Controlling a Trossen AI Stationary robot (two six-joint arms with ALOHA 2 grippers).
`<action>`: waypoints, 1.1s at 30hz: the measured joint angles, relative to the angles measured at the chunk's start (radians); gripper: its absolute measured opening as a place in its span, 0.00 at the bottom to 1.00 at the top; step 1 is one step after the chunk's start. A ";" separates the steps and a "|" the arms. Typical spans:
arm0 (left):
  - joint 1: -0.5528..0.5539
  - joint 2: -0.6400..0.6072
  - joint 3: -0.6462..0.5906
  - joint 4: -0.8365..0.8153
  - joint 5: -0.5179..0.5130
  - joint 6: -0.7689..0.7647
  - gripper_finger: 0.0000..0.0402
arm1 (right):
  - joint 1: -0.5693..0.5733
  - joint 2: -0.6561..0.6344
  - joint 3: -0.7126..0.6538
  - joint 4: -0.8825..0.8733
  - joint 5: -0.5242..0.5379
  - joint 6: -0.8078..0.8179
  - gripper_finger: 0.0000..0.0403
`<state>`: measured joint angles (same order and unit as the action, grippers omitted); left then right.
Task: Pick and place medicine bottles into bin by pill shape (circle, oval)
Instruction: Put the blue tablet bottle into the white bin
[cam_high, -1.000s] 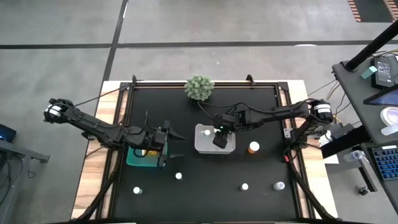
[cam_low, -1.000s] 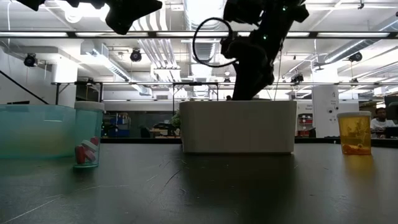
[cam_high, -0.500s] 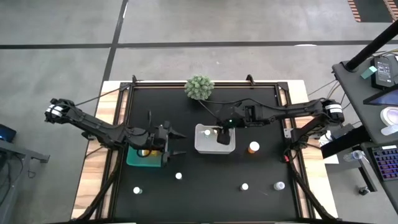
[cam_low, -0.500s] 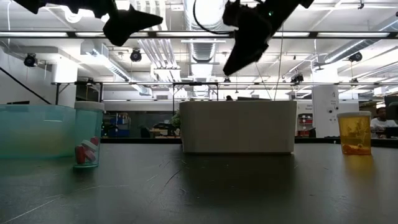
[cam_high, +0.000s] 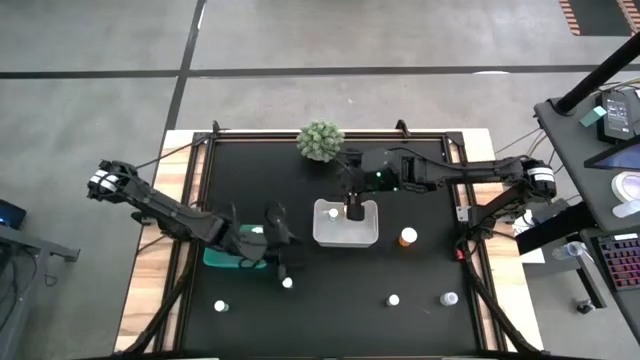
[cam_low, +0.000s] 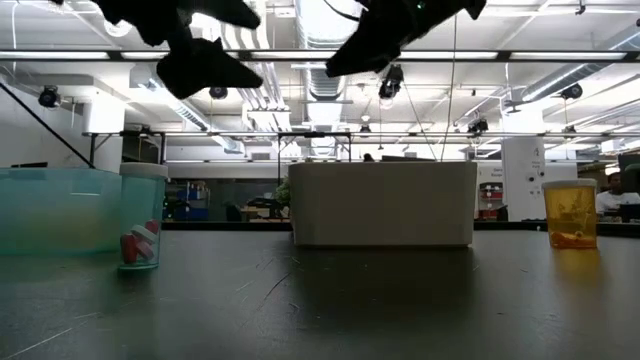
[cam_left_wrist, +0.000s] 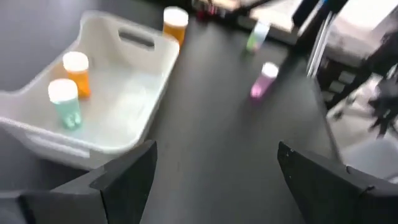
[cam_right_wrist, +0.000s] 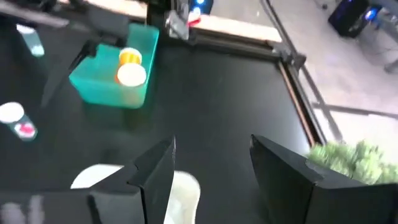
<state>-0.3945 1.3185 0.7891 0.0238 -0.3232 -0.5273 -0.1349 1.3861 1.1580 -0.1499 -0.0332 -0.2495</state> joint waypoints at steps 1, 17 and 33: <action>-0.006 0.016 0.035 -0.053 0.000 -0.012 0.79 | -0.010 0.002 0.000 0.013 -0.003 -0.004 0.50; -0.194 0.245 0.418 -0.732 0.064 -0.248 0.79 | -0.064 0.004 -0.001 0.048 -0.100 -0.014 0.50; -0.191 0.403 0.390 -0.667 -0.015 -0.243 0.79 | -0.064 -0.009 -0.001 -0.025 -0.101 -0.016 0.50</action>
<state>-0.5858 1.7220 1.1793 -0.6429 -0.3380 -0.7708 -0.1993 1.3773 1.1572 -0.1745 -0.1345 -0.2653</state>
